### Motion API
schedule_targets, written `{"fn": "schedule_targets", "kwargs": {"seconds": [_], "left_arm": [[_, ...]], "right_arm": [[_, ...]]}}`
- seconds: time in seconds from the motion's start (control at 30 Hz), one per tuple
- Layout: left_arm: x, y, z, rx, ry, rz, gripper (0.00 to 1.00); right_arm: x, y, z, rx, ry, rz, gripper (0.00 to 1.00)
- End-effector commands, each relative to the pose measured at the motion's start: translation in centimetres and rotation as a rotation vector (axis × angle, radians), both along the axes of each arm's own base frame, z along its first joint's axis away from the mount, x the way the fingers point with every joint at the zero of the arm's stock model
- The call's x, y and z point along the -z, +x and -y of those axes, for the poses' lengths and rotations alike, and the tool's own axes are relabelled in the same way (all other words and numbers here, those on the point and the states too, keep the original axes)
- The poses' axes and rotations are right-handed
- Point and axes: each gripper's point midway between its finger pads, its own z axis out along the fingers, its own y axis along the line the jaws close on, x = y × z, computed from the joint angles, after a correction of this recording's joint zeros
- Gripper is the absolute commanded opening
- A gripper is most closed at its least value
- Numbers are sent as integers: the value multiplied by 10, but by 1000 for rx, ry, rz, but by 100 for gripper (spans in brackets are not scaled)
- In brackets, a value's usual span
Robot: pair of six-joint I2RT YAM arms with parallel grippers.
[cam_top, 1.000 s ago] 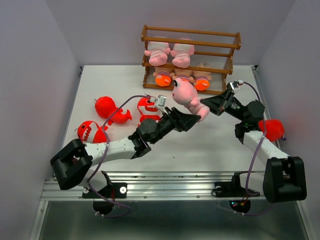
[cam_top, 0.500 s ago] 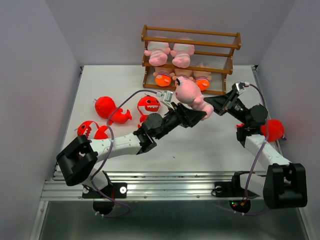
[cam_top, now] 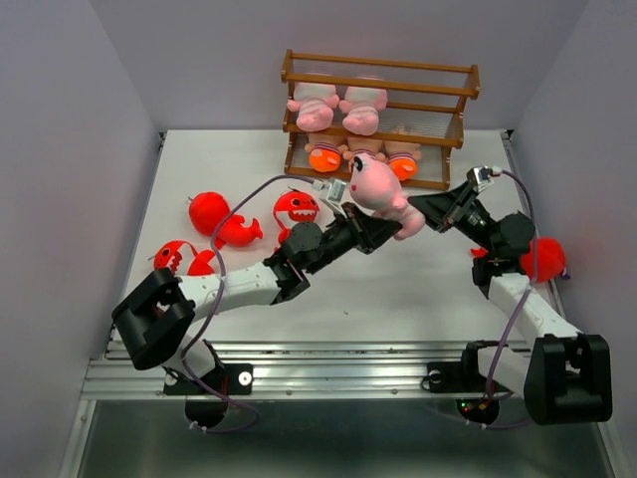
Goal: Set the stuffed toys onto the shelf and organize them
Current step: Pass the stuffed toy from the right arm to the left, then pass the stuffed toy from the left arm to the right
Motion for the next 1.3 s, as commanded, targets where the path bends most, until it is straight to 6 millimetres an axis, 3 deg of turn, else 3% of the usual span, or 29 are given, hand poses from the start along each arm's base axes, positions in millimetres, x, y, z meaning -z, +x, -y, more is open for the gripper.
{"fn": "schedule_targets", "kwargs": {"seconds": [0.0,0.07,0.1,0.33,0.37,0.43,0.47,0.5,0.53,0.57,0.6,0.67,0.83,1.1,1.27], "left_arm": [[-37,0,-10,-16,-11,150,0],[-28,-4,-12,-4,44,159,0],[-16,-6,-13,6,94,164,0],[15,-20,-39,12,244,190,0],[18,-22,-42,15,257,194,0],[36,-26,-50,22,320,181,0],[37,-27,-53,23,344,200,0],[44,-29,-55,38,373,197,0],[56,-31,-57,53,422,176,0],[62,-32,-58,66,452,182,0],[69,-35,-58,90,480,176,0],[86,-39,-58,129,548,148,0],[113,-45,-51,215,623,118,0],[116,-47,-33,277,628,111,0],[119,-50,-17,317,634,108,0]], "right_arm": [[4,-21,-12,-92,-126,112,35],[6,-21,-13,-95,-170,153,55],[3,-21,-13,-93,-181,180,58],[-2,-23,-11,-103,-286,332,77],[-1,-22,-8,-101,-314,366,85],[0,-21,-9,-113,-347,389,88],[6,-20,-9,-128,-364,359,95],[2,-17,-8,-117,-420,440,100],[2,-15,-7,-114,-454,454,100],[22,-9,-4,-110,-544,446,100],[8,-5,-1,-90,-597,514,100],[23,-4,4,-102,-703,531,100],[32,-6,12,-111,-822,578,100],[84,-12,12,-213,-925,552,100],[97,-21,-4,-283,-911,554,100]]}}
